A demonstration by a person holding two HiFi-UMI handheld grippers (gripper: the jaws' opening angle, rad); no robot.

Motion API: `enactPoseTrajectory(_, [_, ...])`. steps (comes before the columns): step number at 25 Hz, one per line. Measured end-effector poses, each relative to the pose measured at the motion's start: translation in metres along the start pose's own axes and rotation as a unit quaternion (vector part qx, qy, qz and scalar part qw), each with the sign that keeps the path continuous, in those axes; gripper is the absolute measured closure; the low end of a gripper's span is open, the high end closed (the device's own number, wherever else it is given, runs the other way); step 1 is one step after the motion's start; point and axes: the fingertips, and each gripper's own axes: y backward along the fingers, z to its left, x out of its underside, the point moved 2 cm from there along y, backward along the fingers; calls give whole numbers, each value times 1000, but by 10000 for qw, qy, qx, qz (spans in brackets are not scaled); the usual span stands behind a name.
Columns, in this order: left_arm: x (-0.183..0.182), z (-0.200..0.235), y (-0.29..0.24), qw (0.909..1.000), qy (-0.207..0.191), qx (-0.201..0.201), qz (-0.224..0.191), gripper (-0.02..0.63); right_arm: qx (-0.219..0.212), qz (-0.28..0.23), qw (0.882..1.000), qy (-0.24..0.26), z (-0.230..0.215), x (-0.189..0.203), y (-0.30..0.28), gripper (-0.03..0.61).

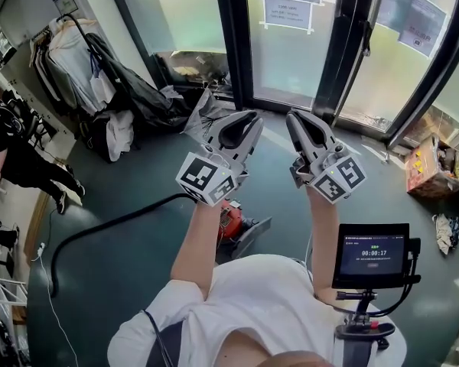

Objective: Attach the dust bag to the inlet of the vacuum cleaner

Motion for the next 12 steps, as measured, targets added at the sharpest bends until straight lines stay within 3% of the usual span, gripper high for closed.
enactPoseTrajectory(12, [11,12,2,9995,30,-138,268,557,-39,340,9994,-48,-2,12,-6,563])
